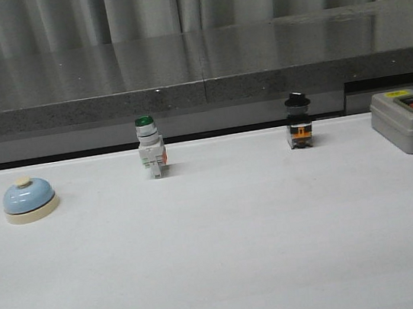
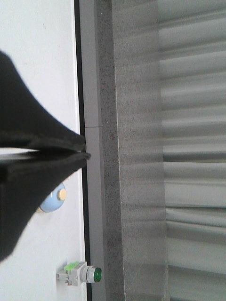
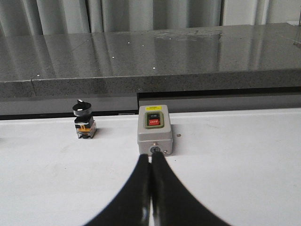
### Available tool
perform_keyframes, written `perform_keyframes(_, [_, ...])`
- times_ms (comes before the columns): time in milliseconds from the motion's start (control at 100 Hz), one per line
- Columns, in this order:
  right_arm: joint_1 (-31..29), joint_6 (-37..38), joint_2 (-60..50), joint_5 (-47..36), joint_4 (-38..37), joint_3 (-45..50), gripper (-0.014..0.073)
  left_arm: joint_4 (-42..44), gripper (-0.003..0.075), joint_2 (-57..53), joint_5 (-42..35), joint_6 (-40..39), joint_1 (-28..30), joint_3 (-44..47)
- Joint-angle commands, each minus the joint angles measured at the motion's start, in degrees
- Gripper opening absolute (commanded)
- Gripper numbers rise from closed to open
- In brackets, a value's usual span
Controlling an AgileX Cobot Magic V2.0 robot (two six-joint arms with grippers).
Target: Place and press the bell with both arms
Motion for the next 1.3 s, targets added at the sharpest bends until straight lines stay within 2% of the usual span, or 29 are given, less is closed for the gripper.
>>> perform_keyframes(0, [-0.3,-0.3,-1.1,-4.8,-0.2,-0.8,-0.0060,0.0,-0.0020,-1.6,-4.6,-0.6,0.2,2.4])
perform_keyframes(550, [-0.3,-0.3,-1.1,-4.8,-0.2,-0.8,-0.0060,0.0,-0.0020,-1.6,-4.8,-0.6,0.2,1.9])
perform_keyframes(680, [-0.3,-0.3,-1.1,-4.8,-0.2,-0.8,-0.0060,0.0,-0.0020,-1.4,-2.0,-0.6,0.2,-0.8])
perform_keyframes(930, [-0.3,-0.3,-1.1,-4.8,-0.2,-0.8,-0.0060,-2.8,-0.0020,6.0,7.5,-0.6,0.2,-12.1])
perform_keyframes(1290, [-0.3,-0.3,-1.1,-4.8,-0.2,-0.8,-0.0060,-3.4,-0.0020,28.0,24.5,-0.6,0.2,-36.3])
